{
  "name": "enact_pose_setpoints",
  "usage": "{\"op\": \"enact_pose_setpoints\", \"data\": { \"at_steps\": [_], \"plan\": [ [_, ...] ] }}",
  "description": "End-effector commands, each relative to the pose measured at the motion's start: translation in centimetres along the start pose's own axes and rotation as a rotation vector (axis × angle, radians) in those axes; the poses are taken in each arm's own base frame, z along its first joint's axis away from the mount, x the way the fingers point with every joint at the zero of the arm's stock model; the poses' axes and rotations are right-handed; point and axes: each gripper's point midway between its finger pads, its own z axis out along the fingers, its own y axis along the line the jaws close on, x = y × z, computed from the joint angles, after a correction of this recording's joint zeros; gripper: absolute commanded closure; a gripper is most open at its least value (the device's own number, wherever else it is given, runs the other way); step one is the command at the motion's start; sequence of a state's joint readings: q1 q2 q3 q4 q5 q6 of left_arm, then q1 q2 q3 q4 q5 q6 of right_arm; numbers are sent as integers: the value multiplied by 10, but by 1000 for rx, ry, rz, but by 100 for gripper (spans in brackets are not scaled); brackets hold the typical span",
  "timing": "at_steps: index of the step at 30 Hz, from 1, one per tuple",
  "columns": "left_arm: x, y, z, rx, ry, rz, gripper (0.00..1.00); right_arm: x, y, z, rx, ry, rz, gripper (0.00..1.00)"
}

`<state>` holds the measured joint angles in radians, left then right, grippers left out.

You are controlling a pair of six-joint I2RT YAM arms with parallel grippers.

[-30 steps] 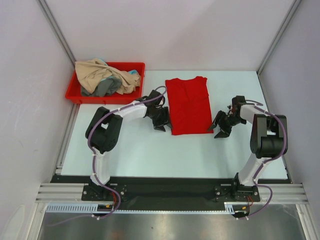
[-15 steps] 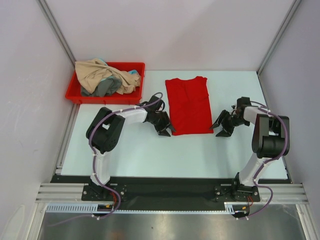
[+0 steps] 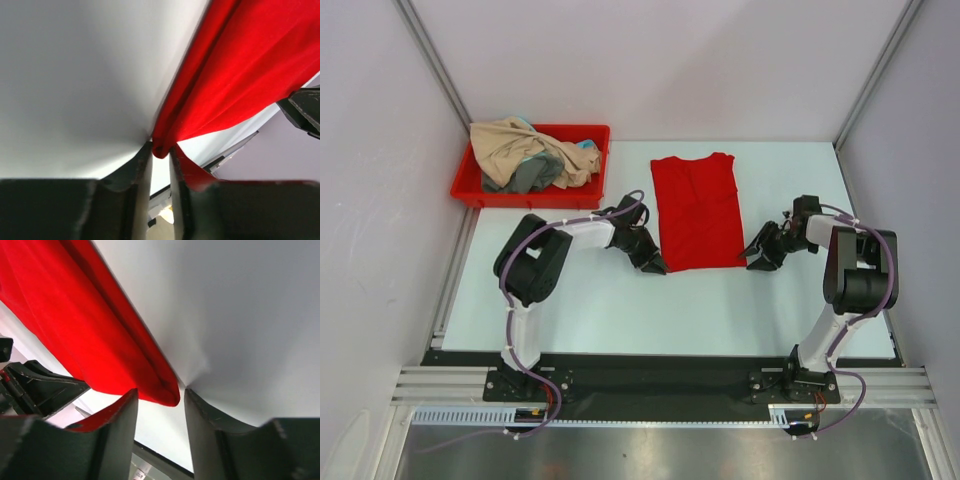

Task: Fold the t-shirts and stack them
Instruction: Fold the tshirt

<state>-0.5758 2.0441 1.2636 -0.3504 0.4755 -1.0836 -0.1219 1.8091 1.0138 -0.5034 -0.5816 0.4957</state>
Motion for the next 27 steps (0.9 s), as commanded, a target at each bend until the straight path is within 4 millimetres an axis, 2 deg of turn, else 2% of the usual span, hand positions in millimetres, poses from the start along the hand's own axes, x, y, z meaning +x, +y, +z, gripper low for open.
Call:
{"op": "enact_pose_setpoints", "data": {
  "at_steps": [1,7,9,11,16,19,27],
  "plan": [
    [-4,31,12,-95,-18,-20,79,-3,-2,5,-2,-6,1,54],
    [-6,33,11,-91,-19,-2,95,-3,-6,11,-10,-12,-8,77],
    [-8,34,11,-93,-24,2,100,-3,-7,13,-6,-11,-3,91],
    [-7,37,10,-102,-26,5,100,-2,-12,12,21,-13,0,100],
    [1,58,0,-139,-51,4,100,11,-23,1,91,-10,-7,100],
    [16,84,-3,-183,-34,4,100,24,-24,-4,90,-8,-15,100],
    [43,98,-16,-175,-31,28,100,69,-25,-6,85,20,-33,100]
  ]
}}
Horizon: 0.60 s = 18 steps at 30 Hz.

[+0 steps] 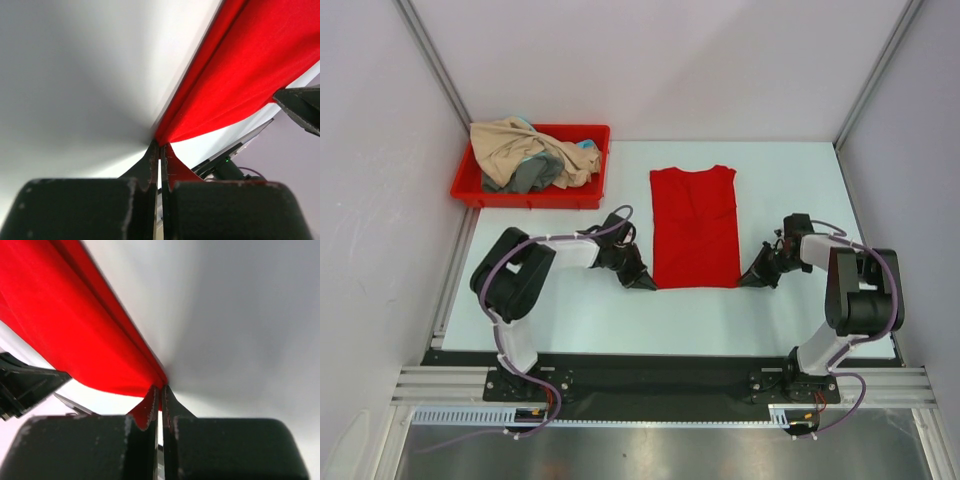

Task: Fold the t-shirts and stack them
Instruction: Fold the tshirt

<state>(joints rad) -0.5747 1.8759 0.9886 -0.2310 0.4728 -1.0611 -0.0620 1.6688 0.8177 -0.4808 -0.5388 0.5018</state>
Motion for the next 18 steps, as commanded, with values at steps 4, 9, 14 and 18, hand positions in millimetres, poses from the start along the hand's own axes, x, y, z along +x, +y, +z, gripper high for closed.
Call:
{"op": "enact_pose_setpoints", "data": {
  "at_steps": [4,9,14,18],
  "plan": [
    [28,68,-9,-183,-26,-12,100,34,-9,-17,57,-40,-7,100],
    [52,82,-16,-194,-28,8,100,63,-14,-22,84,-31,-30,100],
    [79,93,-20,-191,-25,1,99,88,-24,-22,103,-36,-47,100],
    [89,101,-27,-195,-44,-2,100,102,-29,-26,112,-32,-51,100]
  ]
}}
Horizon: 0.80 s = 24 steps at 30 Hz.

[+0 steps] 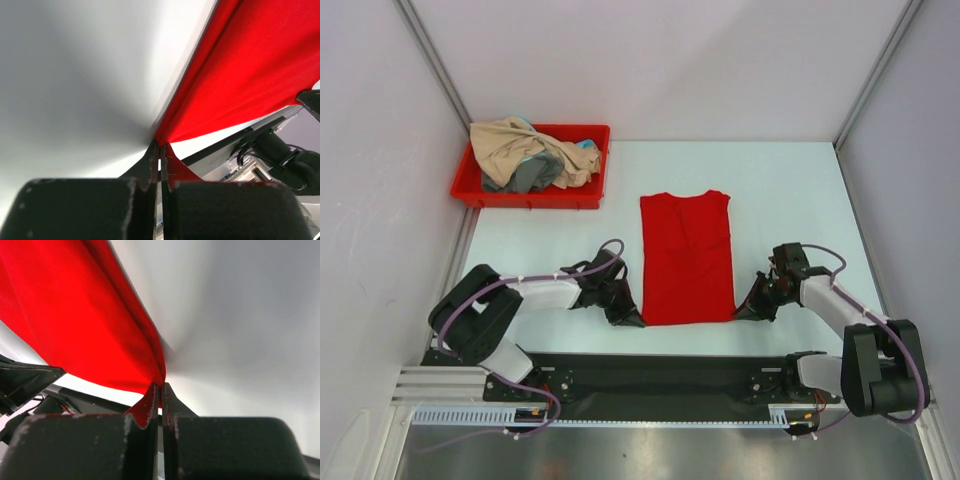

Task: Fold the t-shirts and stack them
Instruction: Fold the tshirt

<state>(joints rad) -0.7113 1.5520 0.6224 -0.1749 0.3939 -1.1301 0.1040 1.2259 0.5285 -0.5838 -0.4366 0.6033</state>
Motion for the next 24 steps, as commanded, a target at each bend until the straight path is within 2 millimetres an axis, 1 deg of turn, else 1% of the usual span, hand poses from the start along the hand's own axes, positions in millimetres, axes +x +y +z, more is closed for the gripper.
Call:
{"op": "enact_pose_setpoints", "data": {
  "at_steps": [1,2,4,5,6,7,8,9,10,12,13,14,15,16,17,18,19,20,21,22,23,24],
  "plan": [
    [11,47,-2,-156,-43,-52,100,8,-10,-5,47,-23,12,100],
    [13,44,-6,-146,-48,-43,100,10,-10,-6,48,-25,7,100],
    [9,39,-10,-146,-73,-26,99,12,-11,-10,47,-36,2,100],
    [9,40,-13,-162,-73,-12,100,11,-10,-11,44,-42,-4,100],
    [2,25,-16,-141,-89,11,100,10,-8,-11,33,-47,-9,100],
    [0,25,-19,-168,-96,19,100,6,-5,-12,25,-51,-9,100],
    [-5,20,-21,-176,-104,51,100,3,-2,-12,16,-51,-5,100],
    [-15,3,-23,-164,-122,74,100,1,1,-9,8,-29,3,100],
    [-19,-2,-25,-170,-130,86,100,-11,11,-13,-15,-48,-7,100],
    [-30,-9,-29,-185,-144,102,99,-27,22,-17,-23,-65,-27,100],
    [-38,-20,-32,-179,-154,109,100,-34,23,-15,-14,-56,-24,100],
    [-48,-23,-34,-182,-167,113,100,-51,38,-23,-40,-83,-35,100],
    [-59,-37,-39,-159,-189,123,100,-60,43,-24,-45,-89,-38,100],
    [-65,-38,-39,-171,-191,120,100,-66,43,-19,-31,-70,-32,100],
    [-76,-40,-42,-170,-199,119,100,-82,58,-27,-50,-97,-48,100],
    [-82,-44,-43,-167,-203,120,99,-88,62,-27,-53,-99,-51,100],
    [-92,-56,-49,-153,-217,125,100,-96,68,-29,-60,-106,-56,100],
    [-104,-55,-49,-163,-224,121,100,-108,77,-31,-66,-116,-61,100],
    [-112,-59,-52,-162,-233,124,100,-116,82,-32,-71,-122,-63,100],
    [-121,-72,-57,-139,-251,132,100,-122,85,-33,-74,-128,-63,100],
    [-132,-71,-56,-148,-253,130,100,-126,86,-27,-68,-112,-54,100],
    [-143,-84,-61,-123,-271,140,100,-139,96,-33,-86,-136,-63,100]
  ]
}}
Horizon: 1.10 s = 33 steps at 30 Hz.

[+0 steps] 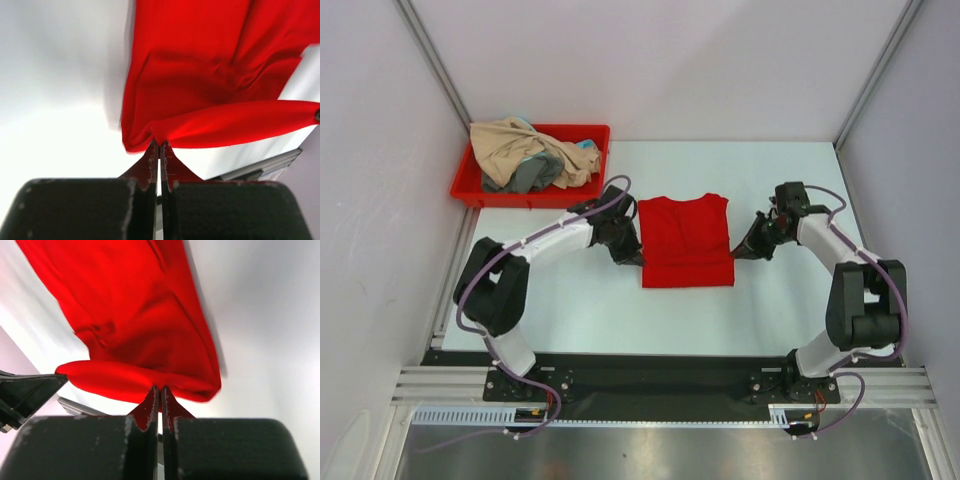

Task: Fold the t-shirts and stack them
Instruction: Fold the tshirt

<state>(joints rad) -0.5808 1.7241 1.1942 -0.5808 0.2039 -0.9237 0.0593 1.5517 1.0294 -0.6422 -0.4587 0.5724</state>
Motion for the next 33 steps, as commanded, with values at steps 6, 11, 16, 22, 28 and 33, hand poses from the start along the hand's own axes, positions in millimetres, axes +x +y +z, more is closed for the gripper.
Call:
{"op": "enact_pose_setpoints", "data": {
  "at_steps": [6,11,16,22,28,33],
  "plan": [
    [-81,-21,-7,13,-81,33,100,-64,26,14,-13,-35,-15,100],
    [-112,-32,-6,49,-107,20,100,-102,52,15,-58,-67,-27,100],
    [-141,-44,-6,84,-141,24,100,-125,66,19,-71,-79,-25,100],
    [-170,-51,-7,102,-179,10,100,-148,80,18,-108,-102,-22,100],
    [-189,-61,-9,134,-203,-1,100,-167,92,23,-139,-112,-26,100],
    [-203,-66,-6,150,-210,-17,100,-178,96,31,-154,-112,-15,100]
  ]
}}
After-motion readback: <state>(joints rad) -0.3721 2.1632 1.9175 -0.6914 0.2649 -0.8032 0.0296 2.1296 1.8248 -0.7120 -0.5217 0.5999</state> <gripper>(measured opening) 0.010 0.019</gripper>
